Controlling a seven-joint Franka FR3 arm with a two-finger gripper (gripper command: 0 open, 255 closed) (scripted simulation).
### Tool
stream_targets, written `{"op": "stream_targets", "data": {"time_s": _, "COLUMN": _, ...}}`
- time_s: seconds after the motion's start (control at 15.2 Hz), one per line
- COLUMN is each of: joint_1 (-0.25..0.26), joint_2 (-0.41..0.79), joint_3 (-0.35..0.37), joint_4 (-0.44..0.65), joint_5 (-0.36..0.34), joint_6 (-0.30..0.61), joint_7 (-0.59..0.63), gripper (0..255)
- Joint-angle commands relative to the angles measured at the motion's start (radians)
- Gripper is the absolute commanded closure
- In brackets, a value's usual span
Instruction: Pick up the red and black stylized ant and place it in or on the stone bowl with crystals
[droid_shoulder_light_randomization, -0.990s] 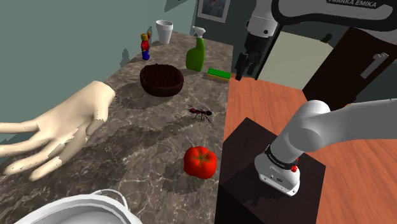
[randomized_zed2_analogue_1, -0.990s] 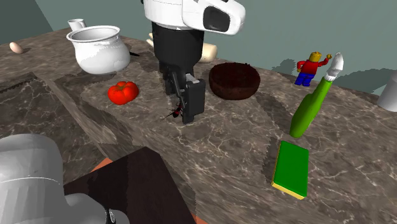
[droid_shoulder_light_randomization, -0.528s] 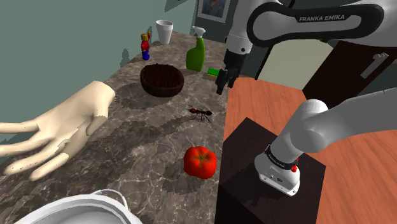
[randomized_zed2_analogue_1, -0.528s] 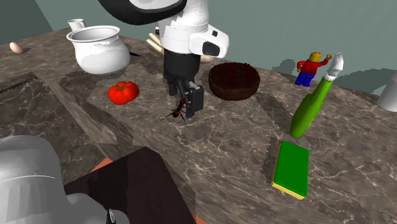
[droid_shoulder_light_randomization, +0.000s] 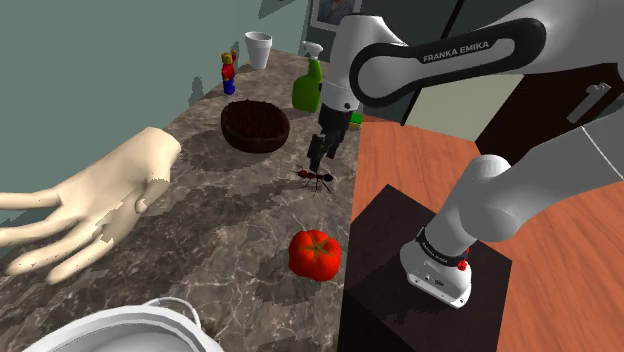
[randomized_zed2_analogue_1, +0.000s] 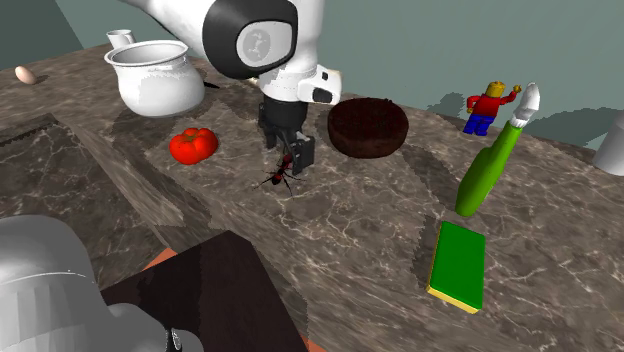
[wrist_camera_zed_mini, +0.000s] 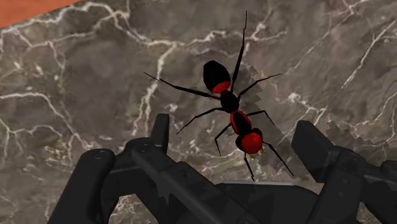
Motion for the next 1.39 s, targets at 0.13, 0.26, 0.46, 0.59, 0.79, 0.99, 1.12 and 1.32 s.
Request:
{"op": "stream_targets", "data": {"time_s": 0.13, "joint_1": 0.012, "joint_2": 0.035, "joint_3": 0.012, "joint_4": -0.032, "joint_5": 0.016, "joint_6": 0.071, "joint_7": -0.007, "gripper": 0}}
{"op": "stream_targets", "data": {"time_s": 0.26, "joint_1": 0.015, "joint_2": 0.050, "joint_3": 0.016, "joint_4": -0.048, "joint_5": 0.021, "joint_6": 0.102, "joint_7": -0.009, "gripper": 0}}
{"op": "stream_targets", "data": {"time_s": 0.46, "joint_1": 0.019, "joint_2": 0.071, "joint_3": 0.022, "joint_4": -0.068, "joint_5": 0.028, "joint_6": 0.143, "joint_7": -0.011, "gripper": 0}}
{"op": "stream_targets", "data": {"time_s": 0.59, "joint_1": 0.019, "joint_2": 0.071, "joint_3": 0.022, "joint_4": -0.068, "joint_5": 0.028, "joint_6": 0.143, "joint_7": -0.011, "gripper": 0}}
{"op": "stream_targets", "data": {"time_s": 0.79, "joint_1": 0.019, "joint_2": 0.071, "joint_3": 0.022, "joint_4": -0.068, "joint_5": 0.028, "joint_6": 0.143, "joint_7": -0.011, "gripper": 0}}
{"op": "stream_targets", "data": {"time_s": 0.99, "joint_1": 0.019, "joint_2": 0.071, "joint_3": 0.022, "joint_4": -0.068, "joint_5": 0.028, "joint_6": 0.143, "joint_7": -0.011, "gripper": 255}}
{"op": "stream_targets", "data": {"time_s": 1.12, "joint_1": 0.019, "joint_2": 0.071, "joint_3": 0.022, "joint_4": -0.068, "joint_5": 0.028, "joint_6": 0.143, "joint_7": -0.011, "gripper": 255}}
{"op": "stream_targets", "data": {"time_s": 1.32, "joint_1": 0.018, "joint_2": 0.071, "joint_3": 0.021, "joint_4": -0.067, "joint_5": 0.027, "joint_6": 0.142, "joint_7": -0.012, "gripper": 255}}
